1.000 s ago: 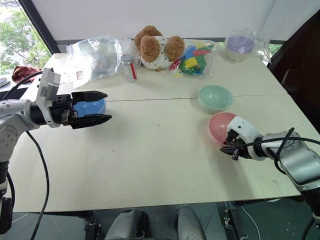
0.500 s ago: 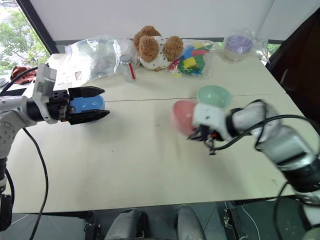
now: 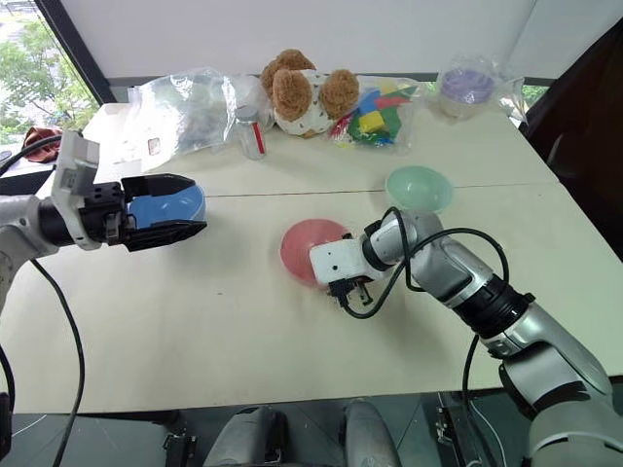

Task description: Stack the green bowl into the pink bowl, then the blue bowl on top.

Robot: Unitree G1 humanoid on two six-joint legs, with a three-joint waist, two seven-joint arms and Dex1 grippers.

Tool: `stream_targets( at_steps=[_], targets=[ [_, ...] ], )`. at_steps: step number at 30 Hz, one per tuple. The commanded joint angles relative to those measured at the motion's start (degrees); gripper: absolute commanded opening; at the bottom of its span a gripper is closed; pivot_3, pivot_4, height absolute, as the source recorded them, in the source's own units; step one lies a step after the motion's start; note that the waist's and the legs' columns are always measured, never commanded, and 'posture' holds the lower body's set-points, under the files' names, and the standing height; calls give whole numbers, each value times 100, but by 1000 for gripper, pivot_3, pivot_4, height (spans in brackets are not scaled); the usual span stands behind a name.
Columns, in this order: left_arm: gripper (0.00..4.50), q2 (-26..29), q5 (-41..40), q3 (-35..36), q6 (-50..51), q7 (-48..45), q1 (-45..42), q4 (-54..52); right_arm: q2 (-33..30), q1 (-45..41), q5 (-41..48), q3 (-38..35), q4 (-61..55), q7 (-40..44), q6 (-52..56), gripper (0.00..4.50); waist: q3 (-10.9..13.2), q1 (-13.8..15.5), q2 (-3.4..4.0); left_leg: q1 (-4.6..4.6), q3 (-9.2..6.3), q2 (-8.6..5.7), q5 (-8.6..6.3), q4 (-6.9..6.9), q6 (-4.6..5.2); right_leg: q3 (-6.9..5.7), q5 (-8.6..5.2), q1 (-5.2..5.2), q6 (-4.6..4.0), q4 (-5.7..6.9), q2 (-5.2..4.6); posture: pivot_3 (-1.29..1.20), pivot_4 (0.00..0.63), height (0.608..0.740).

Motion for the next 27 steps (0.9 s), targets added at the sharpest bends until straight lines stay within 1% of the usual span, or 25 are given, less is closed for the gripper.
stream_targets(
  at_steps=[1,3,4,6,8,11,14,16,18,19,23,26,27],
  targets=[
    [4500,62,-87,227,-20,68,-27,-143,29,-211,223,-443,-326,138,199,3242,0,2,0,0,0,0,0,0,0,0,0,0,0,0,0,0,150,740],
    [4500,55,-94,205,-42,82,-33,-131,-26,-324,711,-899,-588,288,811,4318,0,5,0,0,0,0,0,0,1,0,0,0,0,0,-1,0,150,740],
    [4500,51,-94,193,-57,82,-39,-119,-50,-443,962,-1185,-632,311,1176,4420,0,9,0,0,0,0,0,0,1,-1,0,0,0,0,-2,0,150,740],
    [4500,35,-84,161,-93,71,-69,-82,-181,-731,1165,-1680,-372,224,1562,4420,0,9,0,-1,-1,0,-1,0,2,-1,0,0,0,0,-4,0,150,740],
    [4500,2,-60,118,-143,58,-101,-43,-369,-886,1079,-1916,89,83,1516,4420,0,25,0,-1,0,-2,-4,0,8,-2,0,1,-1,0,-7,0,150,740],
    [4500,-57,-15,36,-216,49,-178,41,-650,-1019,741,-2035,1198,-227,1221,4420,-8,30,-12,2,-7,-3,-5,-1,8,-12,0,10,-1,-10,-11,0,150,740],
    [4500,-110,26,-31,-284,23,-258,118,-769,-1170,188,-1885,2506,-682,695,4420,-7,7,-12,2,-1,-8,-5,-2,8,-8,0,11,-1,-11,-13,0,150,740],
    [4500,-118,45,-50,-315,0,-282,154,-649,-1335,-91,-1777,3259,-969,442,4420,-6,-14,-10,1,7,-8,-3,-3,5,-1,0,4,-1,-7,-11,0,150,740],
    [4500,-124,62,-57,-333,-13,-301,180,-525,-1461,-210,-1742,3716,-1073,279,4420,-1,-46,-2,1,12,-5,6,-9,-10,4,0,-3,-1,-5,-5,0,150,740],
    [4500,-125,70,-61,-343,-18,-312,191,-419,-1516,-229,-1743,3980,-1105,266,4420,1,-78,2,1,16,-2,10,-11,-18,7,0,-7,-1,-4,-1,0,150,740],
    [4500,-97,102,-52,-344,-15,-337,179,46,-1806,-657,-1532,5472,-1680,-84,4420,1,-175,2,2,15,5,15,-14,-26,13,0,-10,-1,0,6,0,150,740],
    [4500,-57,79,-7,-309,-13,-307,140,287,-2006,-678,-1588,6116,-1754,-237,4420,1,-169,2,1,16,4,16,-12,-28,15,0,-8,-1,0,3,0,150,740],
    [4500,-43,71,10,-297,-7,-290,118,364,-2040,-682,-1600,6302,-1752,-278,4185,2,-164,2,1,16,3,16,-12,-29,15,0,-8,-1,0,2,0,150,740]
  ],
)
